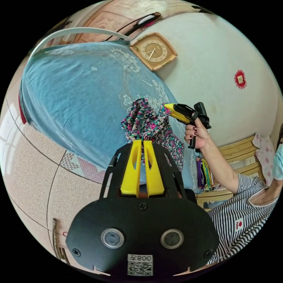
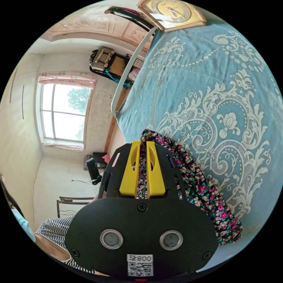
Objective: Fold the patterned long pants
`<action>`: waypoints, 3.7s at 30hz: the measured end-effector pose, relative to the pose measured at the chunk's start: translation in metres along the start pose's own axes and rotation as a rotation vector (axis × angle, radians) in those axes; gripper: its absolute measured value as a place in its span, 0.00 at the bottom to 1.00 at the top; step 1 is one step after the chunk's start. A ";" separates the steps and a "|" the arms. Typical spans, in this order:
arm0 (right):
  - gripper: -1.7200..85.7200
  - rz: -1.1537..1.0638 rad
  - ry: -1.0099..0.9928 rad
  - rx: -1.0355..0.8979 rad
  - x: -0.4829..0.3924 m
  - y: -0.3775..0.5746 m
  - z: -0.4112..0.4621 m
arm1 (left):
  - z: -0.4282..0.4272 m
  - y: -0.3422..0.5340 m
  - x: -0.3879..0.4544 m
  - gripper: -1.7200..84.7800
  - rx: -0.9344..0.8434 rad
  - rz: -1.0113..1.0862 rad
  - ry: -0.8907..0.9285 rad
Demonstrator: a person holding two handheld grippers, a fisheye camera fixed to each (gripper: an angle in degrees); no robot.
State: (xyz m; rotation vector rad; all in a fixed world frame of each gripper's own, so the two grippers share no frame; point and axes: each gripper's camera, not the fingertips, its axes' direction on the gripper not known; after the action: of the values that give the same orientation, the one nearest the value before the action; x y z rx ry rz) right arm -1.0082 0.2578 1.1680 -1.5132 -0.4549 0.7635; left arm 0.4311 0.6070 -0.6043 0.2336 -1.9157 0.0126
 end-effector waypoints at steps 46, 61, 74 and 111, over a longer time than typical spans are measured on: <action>0.11 0.255 -0.130 0.098 0.073 0.218 0.009 | 0.258 0.096 0.113 0.08 -0.562 0.282 0.003; 0.13 0.266 -0.339 0.122 0.130 0.214 0.058 | 0.264 0.106 0.103 0.03 -0.438 0.170 0.207; 0.13 0.281 -0.446 0.184 0.186 0.233 0.089 | 0.266 0.123 0.081 0.03 -0.421 0.127 0.268; 0.03 0.273 -0.572 0.256 0.277 0.250 0.148 | 0.102 0.090 -0.134 0.13 0.128 -0.369 0.128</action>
State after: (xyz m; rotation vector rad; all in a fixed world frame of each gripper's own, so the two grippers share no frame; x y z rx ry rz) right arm -0.9601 0.5294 0.8766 -1.1136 -0.5516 1.4273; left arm 0.3656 0.7040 -0.7551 0.6546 -1.7218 -0.0941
